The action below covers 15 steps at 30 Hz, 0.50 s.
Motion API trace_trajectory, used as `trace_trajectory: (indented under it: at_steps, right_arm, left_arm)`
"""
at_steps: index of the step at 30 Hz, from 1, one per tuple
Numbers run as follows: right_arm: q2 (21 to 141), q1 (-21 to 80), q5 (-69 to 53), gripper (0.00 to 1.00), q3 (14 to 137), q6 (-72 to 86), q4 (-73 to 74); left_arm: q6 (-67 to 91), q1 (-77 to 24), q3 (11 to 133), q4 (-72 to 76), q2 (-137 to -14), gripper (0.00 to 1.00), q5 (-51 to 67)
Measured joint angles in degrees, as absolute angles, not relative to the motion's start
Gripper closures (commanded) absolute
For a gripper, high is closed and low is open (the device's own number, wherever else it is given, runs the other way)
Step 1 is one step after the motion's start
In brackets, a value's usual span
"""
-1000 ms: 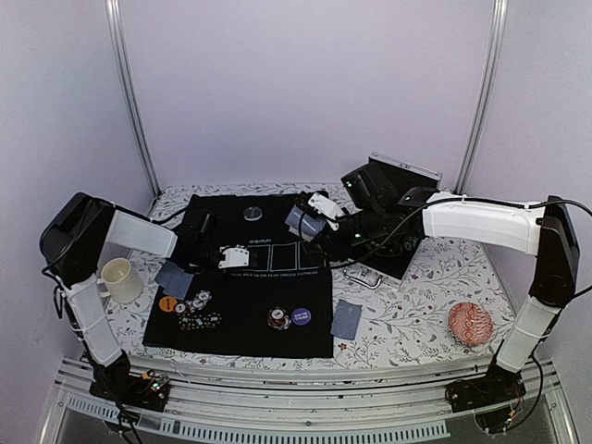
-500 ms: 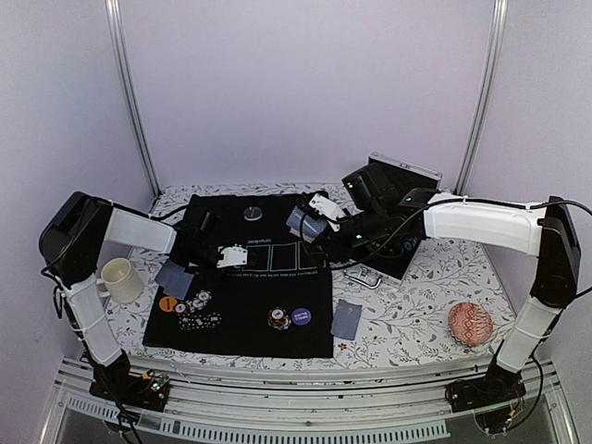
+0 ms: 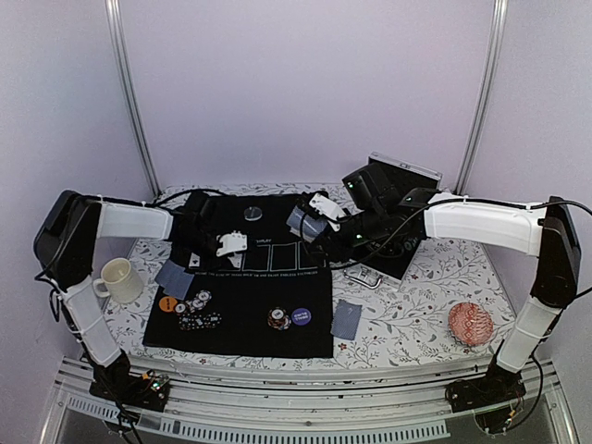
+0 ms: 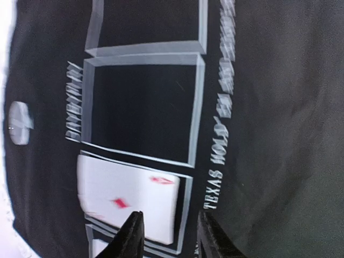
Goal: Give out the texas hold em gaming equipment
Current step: Flop the poker card into the community card area.
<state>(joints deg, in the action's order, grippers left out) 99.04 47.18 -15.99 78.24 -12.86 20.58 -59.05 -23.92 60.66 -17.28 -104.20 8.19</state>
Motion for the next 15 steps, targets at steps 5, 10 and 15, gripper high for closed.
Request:
trace_trajectory:
  at_steps: [5, 10, 15]
  right_arm:
    - [99.0, 47.2, -15.6, 0.63, 78.2, -12.9, 20.6]
    - [99.0, 47.2, -15.5, 0.63, 78.2, -12.9, 20.6]
    - [99.0, 47.2, -15.2, 0.63, 78.3, -12.9, 20.6]
  left_arm:
    - [-48.8, -23.9, 67.3, -19.4, -97.1, 0.3, 14.3]
    - [-22.7, -23.6, 75.3, -12.7, -89.3, 0.36, 24.6]
    - [-0.3, -25.3, 77.8, -8.9, -89.8, 0.3, 34.5]
